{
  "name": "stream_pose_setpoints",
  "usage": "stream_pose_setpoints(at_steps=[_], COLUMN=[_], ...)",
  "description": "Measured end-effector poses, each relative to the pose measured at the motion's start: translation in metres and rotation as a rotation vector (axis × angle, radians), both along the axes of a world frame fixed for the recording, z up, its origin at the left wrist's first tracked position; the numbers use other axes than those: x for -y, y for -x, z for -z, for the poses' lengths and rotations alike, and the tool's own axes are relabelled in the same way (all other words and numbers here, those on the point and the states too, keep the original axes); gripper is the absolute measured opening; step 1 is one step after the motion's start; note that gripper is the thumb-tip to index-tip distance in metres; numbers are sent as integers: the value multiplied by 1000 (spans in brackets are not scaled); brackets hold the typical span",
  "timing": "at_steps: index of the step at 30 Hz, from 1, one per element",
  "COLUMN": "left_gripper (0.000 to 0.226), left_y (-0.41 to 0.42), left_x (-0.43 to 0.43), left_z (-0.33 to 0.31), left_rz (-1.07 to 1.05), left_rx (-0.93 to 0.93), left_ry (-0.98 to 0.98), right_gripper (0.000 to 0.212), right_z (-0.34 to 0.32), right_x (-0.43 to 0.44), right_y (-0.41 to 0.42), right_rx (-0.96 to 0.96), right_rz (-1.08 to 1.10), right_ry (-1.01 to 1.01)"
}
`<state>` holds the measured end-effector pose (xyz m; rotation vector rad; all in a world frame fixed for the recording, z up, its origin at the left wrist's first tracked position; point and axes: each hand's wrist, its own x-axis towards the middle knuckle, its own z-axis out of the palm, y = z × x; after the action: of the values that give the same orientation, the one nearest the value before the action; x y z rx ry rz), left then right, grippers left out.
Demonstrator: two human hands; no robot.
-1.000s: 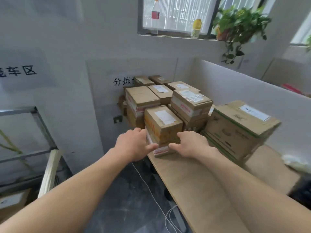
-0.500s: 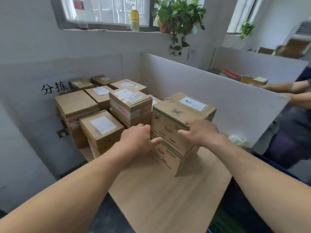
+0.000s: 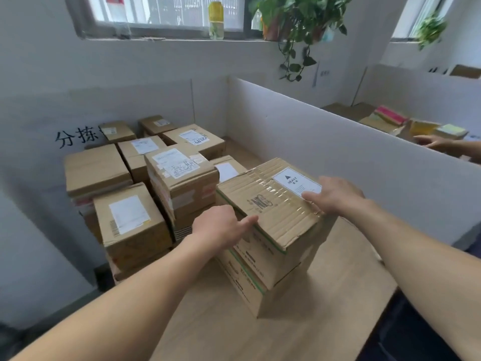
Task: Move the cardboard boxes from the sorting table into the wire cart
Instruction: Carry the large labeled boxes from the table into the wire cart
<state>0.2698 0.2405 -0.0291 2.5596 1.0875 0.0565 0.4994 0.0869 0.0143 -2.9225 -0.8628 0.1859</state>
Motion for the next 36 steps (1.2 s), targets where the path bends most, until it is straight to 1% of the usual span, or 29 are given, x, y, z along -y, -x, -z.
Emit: stream_pose_setpoints(at_steps=[3,5,9,11,13,15,17,22,26,30,33,36], left_gripper=[68,65,57,62,72,79,81,78,75,72,73,71], left_y=[-7,-9,-6,-2,1,8,20,68,128,197,244,283], left_x=[-1,-1,-2,-1,3,9,13,22,29,33,35,35], left_z=[4,6,10,10,9,9,8,-3,-7,-2,9,25], left_rz=[-38,-61,-89,-79,-72,-86,-95,-68,-33,-62,-109,-115], left_rx=[10,40,145,191,206,226,242,310,315,302,287,239], left_ry=[32,68,222,263,267,295,315,304,297,285,297,307], right_gripper=[45,47,55,59,62,60,59,55,53,50,52,56], right_z=[11,16,20,21,20,18,12,-2,-2,11,24,45], right_x=[-8,-12,-16,-15,-13,-8,-1,18,28,34,31,29], right_y=[-16,-21,-20,-14,-3,10,26,81,146,215,264,300], right_rx=[-43,-42,-29,-58,-91,-94,-75,-26,-35,-54,-59,-128], right_rz=[3,-2,-22,-20,-8,3,9,22,30,17,5,-19], right_ry=[-16,-48,-61,-63,-86,-114,-138,-171,-181,-216,-206,-204])
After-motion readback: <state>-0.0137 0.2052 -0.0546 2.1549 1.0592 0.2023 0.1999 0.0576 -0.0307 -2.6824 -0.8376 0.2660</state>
